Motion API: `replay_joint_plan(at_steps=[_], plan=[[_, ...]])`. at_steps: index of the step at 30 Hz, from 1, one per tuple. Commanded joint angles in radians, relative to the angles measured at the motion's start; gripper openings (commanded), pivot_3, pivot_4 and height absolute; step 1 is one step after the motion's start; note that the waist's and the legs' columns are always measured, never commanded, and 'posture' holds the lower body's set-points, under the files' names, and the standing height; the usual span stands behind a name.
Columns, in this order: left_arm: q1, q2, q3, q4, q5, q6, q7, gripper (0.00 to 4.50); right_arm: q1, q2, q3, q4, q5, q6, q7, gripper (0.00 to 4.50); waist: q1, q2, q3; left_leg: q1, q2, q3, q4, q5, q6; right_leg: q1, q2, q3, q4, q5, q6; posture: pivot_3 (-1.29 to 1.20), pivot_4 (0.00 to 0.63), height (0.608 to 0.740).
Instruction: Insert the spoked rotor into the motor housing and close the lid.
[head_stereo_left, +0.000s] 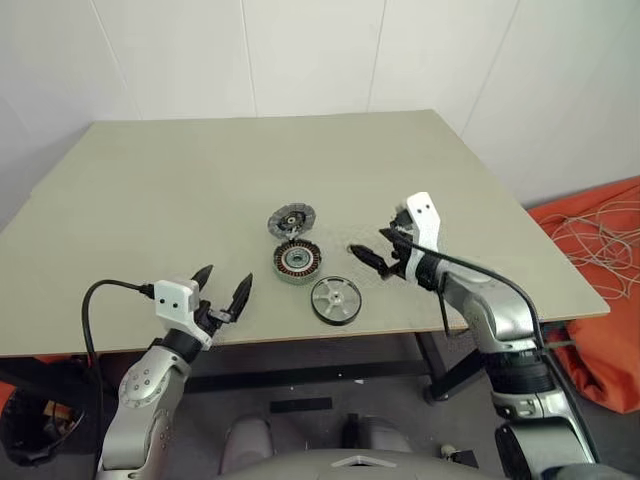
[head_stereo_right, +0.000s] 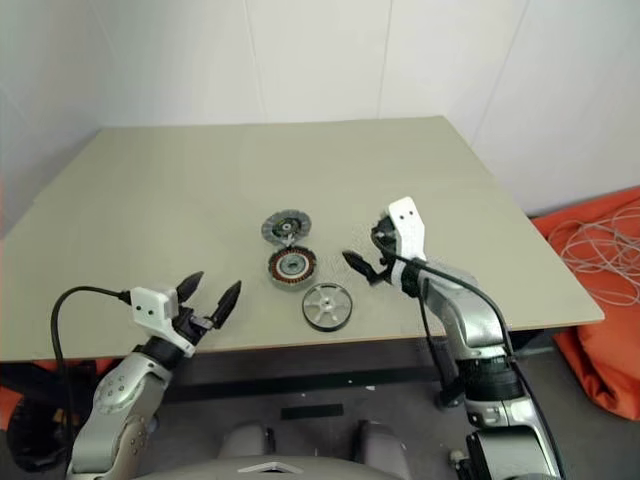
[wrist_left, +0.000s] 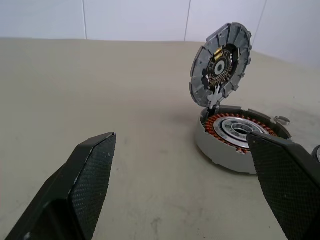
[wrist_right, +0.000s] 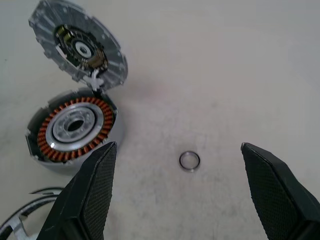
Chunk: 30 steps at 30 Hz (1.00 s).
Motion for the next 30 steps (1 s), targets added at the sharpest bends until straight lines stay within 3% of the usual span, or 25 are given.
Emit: replay_joint_plan(at_steps=[1,12,30], plan=[[-0.006,0.001,0.015,-0.032,-0.025,0.009,-0.002,4.46,-0.052,-0.017,0.046,-0.025,-0.018,0.022,0.011,4.50,0.000,0.000,0.000,0.000,0.000,0.000,0.000,0.000,0.000,0.000,0.000,0.000,0.000,0.000,0.000,0.00,0.000,0.740],[0.000,-0.003,-0.005,-0.057,-0.024,0.065,0.006,4.46,-0.133,-0.008,0.176,0.117,-0.124,-0.006,0.013,4.50,-0.001,0.000,0.000,0.000,0.000,0.000,0.000,0.000,0.000,-0.001,0.000,0.000,0.000,-0.001,-0.001,0.00,0.000,0.740],[0.021,-0.015,0.004,0.077,-0.015,-0.046,-0.061,4.46,-0.222,0.023,0.157,0.432,-0.199,-0.175,0.017,4.50,-0.002,0.001,0.000,0.000,0.000,0.001,0.000,0.000,0.000,-0.001,0.000,0.000,0.001,-0.001,-0.001,0.00,0.000,0.740]])
